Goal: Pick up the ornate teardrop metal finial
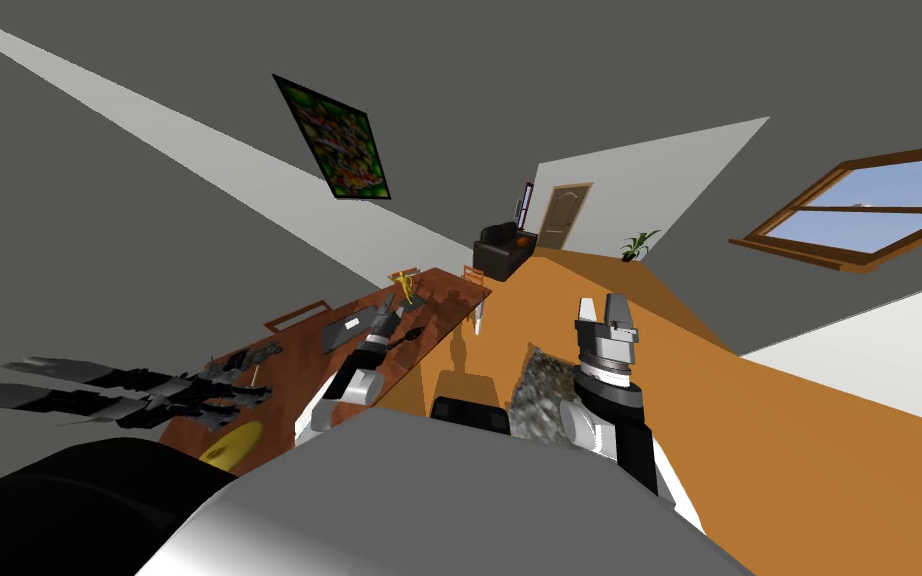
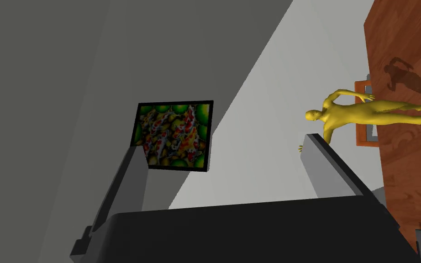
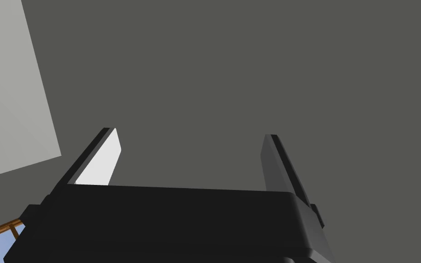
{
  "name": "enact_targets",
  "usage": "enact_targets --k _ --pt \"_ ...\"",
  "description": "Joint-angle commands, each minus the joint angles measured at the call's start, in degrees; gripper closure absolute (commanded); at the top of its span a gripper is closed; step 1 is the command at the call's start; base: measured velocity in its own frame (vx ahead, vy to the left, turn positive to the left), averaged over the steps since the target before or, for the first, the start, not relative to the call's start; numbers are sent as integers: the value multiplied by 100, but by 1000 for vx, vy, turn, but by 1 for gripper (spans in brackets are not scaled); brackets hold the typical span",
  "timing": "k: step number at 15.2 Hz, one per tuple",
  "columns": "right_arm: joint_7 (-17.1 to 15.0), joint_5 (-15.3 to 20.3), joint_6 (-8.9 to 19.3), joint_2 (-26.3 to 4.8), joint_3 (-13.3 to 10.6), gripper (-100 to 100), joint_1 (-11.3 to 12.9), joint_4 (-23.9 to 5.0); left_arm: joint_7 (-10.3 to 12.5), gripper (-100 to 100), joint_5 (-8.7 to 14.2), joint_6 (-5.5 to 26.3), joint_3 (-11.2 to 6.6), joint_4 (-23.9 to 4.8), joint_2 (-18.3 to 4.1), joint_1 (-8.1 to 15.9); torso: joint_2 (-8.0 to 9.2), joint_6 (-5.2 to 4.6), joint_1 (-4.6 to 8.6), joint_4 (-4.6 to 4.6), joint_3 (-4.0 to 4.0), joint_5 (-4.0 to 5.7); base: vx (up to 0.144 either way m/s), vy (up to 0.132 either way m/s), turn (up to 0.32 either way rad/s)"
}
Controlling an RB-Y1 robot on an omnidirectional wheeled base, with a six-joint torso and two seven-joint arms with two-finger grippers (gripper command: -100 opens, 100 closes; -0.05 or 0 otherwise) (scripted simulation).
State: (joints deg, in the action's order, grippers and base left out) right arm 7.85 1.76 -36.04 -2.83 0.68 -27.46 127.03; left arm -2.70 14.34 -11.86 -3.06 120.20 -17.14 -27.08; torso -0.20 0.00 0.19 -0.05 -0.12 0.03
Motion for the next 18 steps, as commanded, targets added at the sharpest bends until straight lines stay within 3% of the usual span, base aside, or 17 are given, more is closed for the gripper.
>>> enact_targets --k 1,3,4,6,7,9,10,12,13,15,16,18 --pt "0 0 0 0 0 0 0 0 8 -100 178 286 -39 -286 -161 41 0 0 0 0 0 0 50 -55 -45" --pt "0 0 0 0 0 0 0 0 8 -100 178 426 -39 -323 -161 41 -2 -1 2 0 -1 1 51 -55 -43" --pt "0 0 0 0 0 0 0 0 43 -100 335 578 -103 -568 -308 77 -1 -1 3 0 -1 1 48 -51 -31" --pt "0 0 0 0 0 0 0 0 43 -100 335 710 -103 -568 -308 77 -1 0 0 0 0 1 41 -39 -33" --pt "0 0 0 0 0 0 0 0 78 -100 498 851 -170 -822 -454 115 1 -1 -4 1 1 0 40 -24 -35" --pt "0 0 0 0 0 0 0 0 78 -100 498 1005 -170 -822 -454 115 3 0 -9 1 2 -1 31 -20 -19" --pt "0 0 0 0 0 0 0 0 115 -100 666 1180 -238 -1067 -597 153 6 0 -11 2 4 -1 33 -7 -42" --pt "0 0 0 -1 0 0 0 0 115 -100 666 1310 -238 -1085 -597 153 7 0 -19 2 4 -3 26 0 -38" --pt "0 0 0 -1 1 0 0 0 153 -100 838 1447 -309 -1354 -738 193 9 0 -20 2 5 -3 29 -5 -38" --pt "0 0 0 0 0 0 0 0 153 -100 838 1622 -309 -1354 -738 193 9 1 -17 2 5 -3 29 -24 -15" --pt "0 0 0 0 0 0 0 0 192 -100 1015 1784 -381 -1590 -877 234 8 0 -11 2 5 -2 55 -35 -40" --pt "0 0 0 0 0 0 0 0 192 -100 1015 1941 -381 -1630 -877 234 -2 0 -7 0 -1 -1 50 -36 -27"
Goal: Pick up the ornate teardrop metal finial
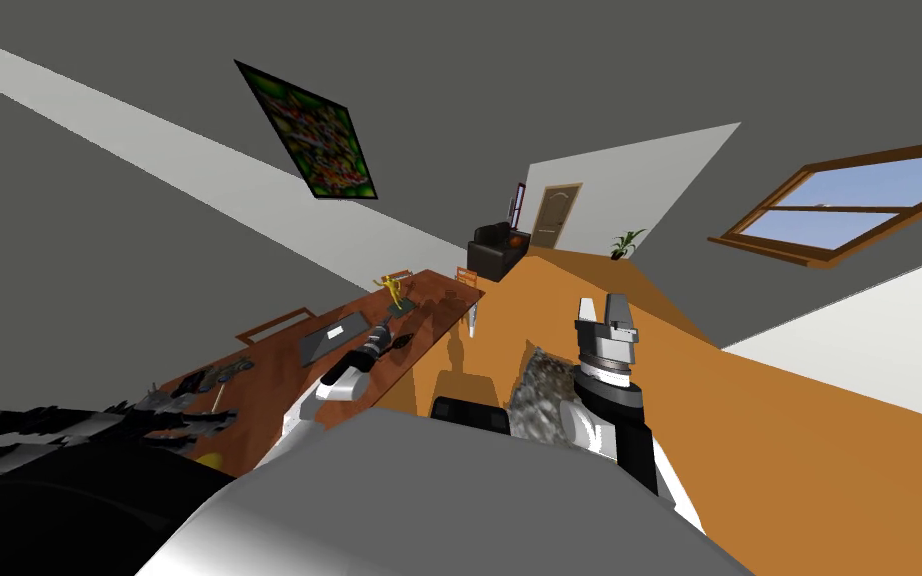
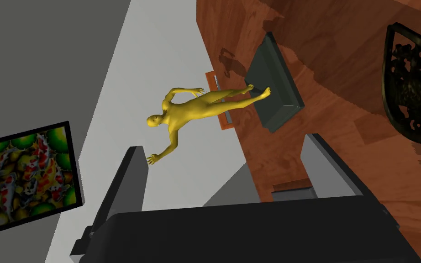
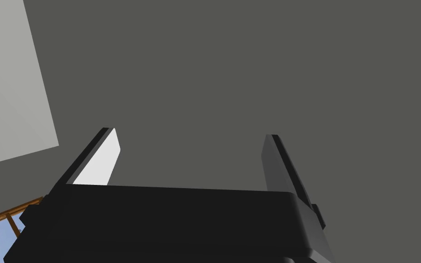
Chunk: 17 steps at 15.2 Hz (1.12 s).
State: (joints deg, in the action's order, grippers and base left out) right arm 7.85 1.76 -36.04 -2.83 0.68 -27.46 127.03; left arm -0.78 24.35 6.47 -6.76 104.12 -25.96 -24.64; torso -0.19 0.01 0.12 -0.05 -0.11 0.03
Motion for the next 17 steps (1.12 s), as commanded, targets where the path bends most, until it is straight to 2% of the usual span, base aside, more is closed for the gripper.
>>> enact_targets --k 1,2,5,6,7,11,12,13,17 --pt "0 0 0 0 0 0 0 0 39 -100 193 286 -84 -286 -132 31 0 0 0 0 0 0 44 -18 -41" --pt "0 0 0 0 0 0 0 0 39 -100 193 431 -84 -302 -132 31 0 -2 -4 1 0 0 36 -5 -48" --pt "0 0 0 0 0 0 0 0 39 -100 193 432 -84 -302 -132 31 9 -1 -10 2 5 -2 18 -6 -16" --pt "0 0 0 0 0 0 0 0 79 -100 374 701 -158 -586 -265 73 11 -1 -10 3 6 -2 28 -2 -37" --pt "0 0 0 0 0 0 0 0 79 -100 374 749 -158 -586 -265 73 9 -1 -13 2 6 -3 42 -5 -54" --pt "0 0 0 0 0 0 0 0 79 -100 374 760 -158 -586 -265 73 6 0 -6 2 3 -1 33 -11 -20" --pt "0 0 0 0 0 0 0 0 119 -100 557 1035 -233 -872 -395 115 9 -1 -6 2 5 -1 30 0 -39" --pt "0 0 0 0 0 0 0 0 119 -100 557 1091 -233 -803 -395 115 9 0 -9 2 6 -1 32 3 -47" --pt "0 0 0 0 0 0 0 0 119 -100 557 1091 -233 -872 -395 115 11 -1 -9 3 7 -2 20 -8 -9"
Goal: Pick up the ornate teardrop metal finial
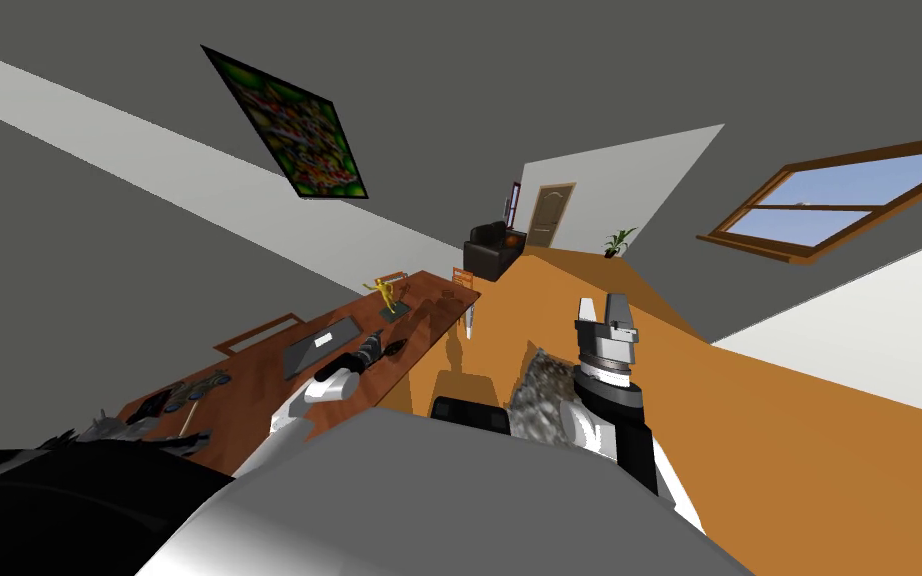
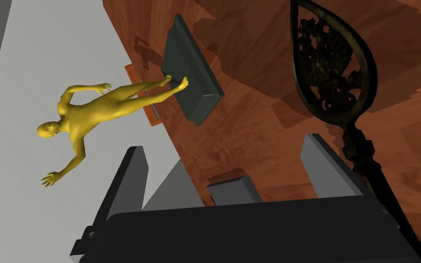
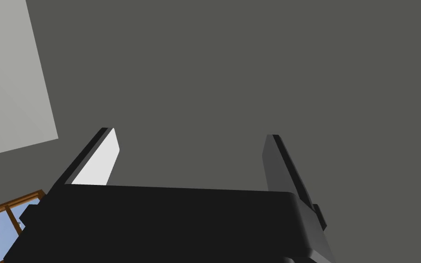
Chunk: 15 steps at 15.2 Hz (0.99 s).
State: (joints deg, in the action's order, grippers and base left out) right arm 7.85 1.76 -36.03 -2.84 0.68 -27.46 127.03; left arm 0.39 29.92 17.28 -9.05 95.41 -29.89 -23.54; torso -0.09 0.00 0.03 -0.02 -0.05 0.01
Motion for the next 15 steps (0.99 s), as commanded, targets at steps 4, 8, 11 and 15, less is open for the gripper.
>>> enact_targets --k 4,8,11,15 --pt "0 0 0 0 0 0 0 0 43 -100 183 341 -80 -289 -128 48 -1 -1 0 0 0 0 29 -9 -19" --pt "0 0 0 0 0 0 0 0 83 -100 366 669 -155 -576 -252 90 -12 -1 14 -2 -7 3 53 -36 -17" --pt "0 0 0 0 0 0 0 0 123 -100 549 980 -230 -863 -371 132 -12 -1 0 -3 -7 0 48 -3 -53" --pt "0 0 0 0 0 0 0 0 163 -100 729 1275 -305 -1138 -487 174 -3 1 2 -1 -2 0 31 -7 -19"
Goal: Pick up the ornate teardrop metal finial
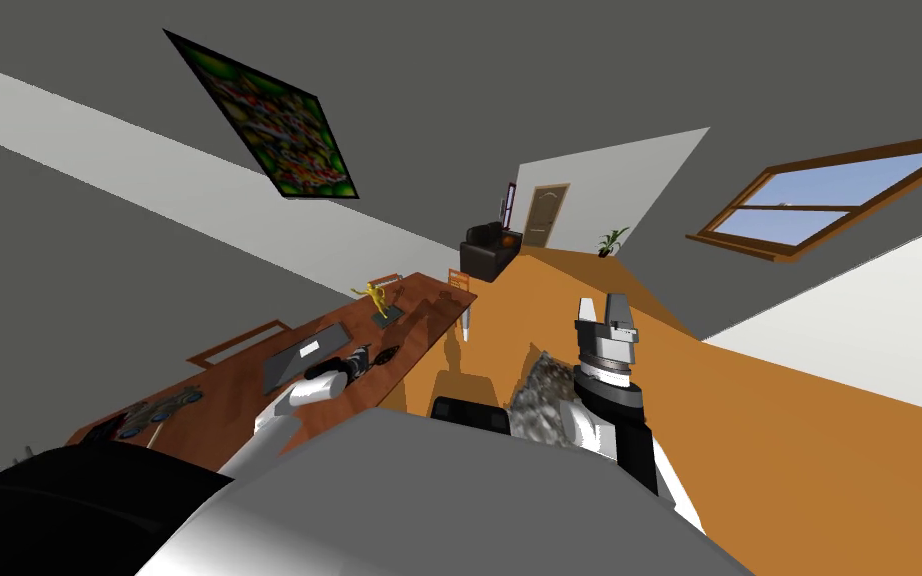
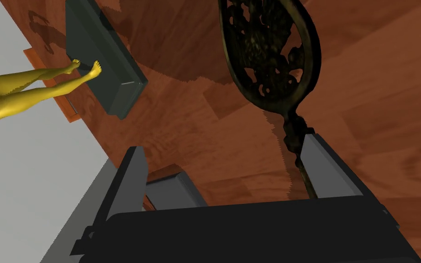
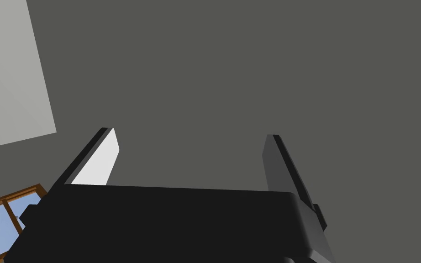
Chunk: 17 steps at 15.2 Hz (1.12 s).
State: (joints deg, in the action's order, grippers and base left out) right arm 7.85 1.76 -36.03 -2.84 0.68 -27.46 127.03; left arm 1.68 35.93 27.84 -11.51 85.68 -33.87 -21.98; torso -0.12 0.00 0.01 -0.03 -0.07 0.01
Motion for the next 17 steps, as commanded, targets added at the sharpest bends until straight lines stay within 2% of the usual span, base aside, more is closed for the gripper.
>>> enact_targets --k 1,4,5,7,8,10,11,13,14,16,17 --pt "0 0 0 0 0 0 0 0 34 -100 129 272 -59 -175 -88 18 0 0 0 0 0 0 49 17 -76" --pt "0 0 0 0 0 0 0 0 34 -100 129 272 -59 -175 -88 18 -3 1 1 -1 -2 -1 34 -9 1" --pt "0 0 0 0 0 0 0 0 74 -100 307 547 -133 -456 -200 59 1 2 8 0 0 1 50 -18 -7" --pt "0 0 0 0 0 0 0 0 74 -100 307 595 -133 -456 -200 59 -11 -1 3 -2 -6 1 71 -7 -48" --pt "0 0 0 0 0 0 -1 0 113 -100 482 791 -205 -733 -307 100 -13 0 4 -3 -7 0 62 -3 -41" --pt "0 0 0 0 0 0 -1 0 113 -100 482 911 -205 -733 -307 100 -15 -1 -1 -3 -8 0 64 -1 -44" --pt "0 0 0 0 0 0 -1 0 151 -100 654 1119 -276 -957 -410 140 -13 0 2 -3 -8 0 73 -31 -26" --pt "0 0 0 0 0 0 -1 0 151 -100 654 1221 -276 -1004 -410 140 -21 0 13 -4 -12 2 86 -38 -28" --pt "0 0 0 0 0 0 -1 0 188 -100 821 1446 -345 -1189 -507 178 -20 0 16 -4 -12 3 78 -45 -25" --pt "0 0 0 0 0 0 -1 0 188 -100 821 1523 -345 -1269 -507 178 -20 0 16 -5 -12 3 68 -27 -31" --pt "0 0 0 0 0 0 -1 0 223 -100 983 1714 -412 -1507 -600 215 -16 0 12 -4 -10 3 57 -6 -50"
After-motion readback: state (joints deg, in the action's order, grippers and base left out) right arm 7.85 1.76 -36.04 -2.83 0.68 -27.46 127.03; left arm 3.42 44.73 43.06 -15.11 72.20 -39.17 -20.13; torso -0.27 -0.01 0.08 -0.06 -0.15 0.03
